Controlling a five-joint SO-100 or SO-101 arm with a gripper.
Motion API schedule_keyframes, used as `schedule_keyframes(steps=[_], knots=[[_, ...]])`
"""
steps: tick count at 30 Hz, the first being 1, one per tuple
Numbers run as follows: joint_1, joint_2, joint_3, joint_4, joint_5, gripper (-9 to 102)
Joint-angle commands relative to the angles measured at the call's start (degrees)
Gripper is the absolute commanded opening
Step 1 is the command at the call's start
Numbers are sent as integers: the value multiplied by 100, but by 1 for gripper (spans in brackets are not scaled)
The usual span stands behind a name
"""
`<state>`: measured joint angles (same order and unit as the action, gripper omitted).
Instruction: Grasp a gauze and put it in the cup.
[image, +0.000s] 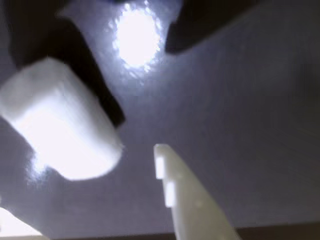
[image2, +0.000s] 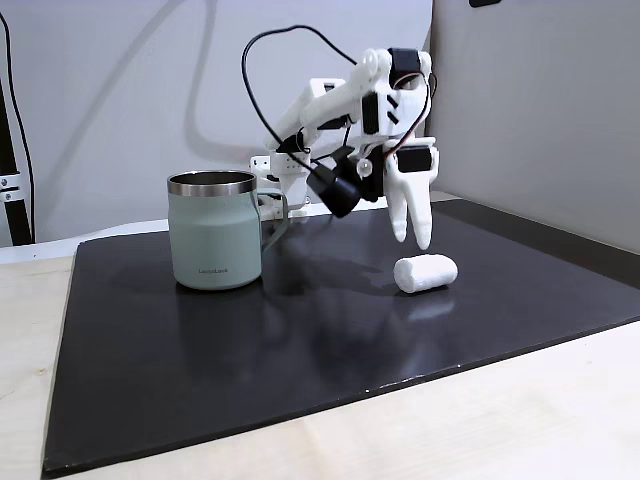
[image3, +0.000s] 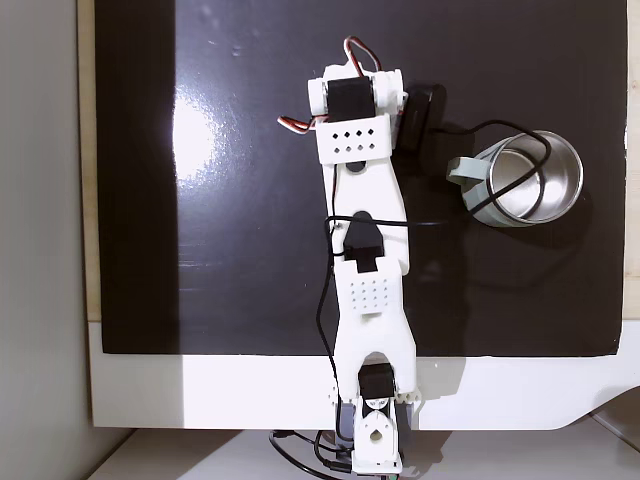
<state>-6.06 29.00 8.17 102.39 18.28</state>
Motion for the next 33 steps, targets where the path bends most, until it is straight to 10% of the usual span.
schedule_keyframes(steps=[1, 25, 33], knots=[[79, -202, -650, 26, -97, 34], [-229, -1890, -2426, -316, -352, 33], [-299, -2039, -2558, -343, -360, 13]])
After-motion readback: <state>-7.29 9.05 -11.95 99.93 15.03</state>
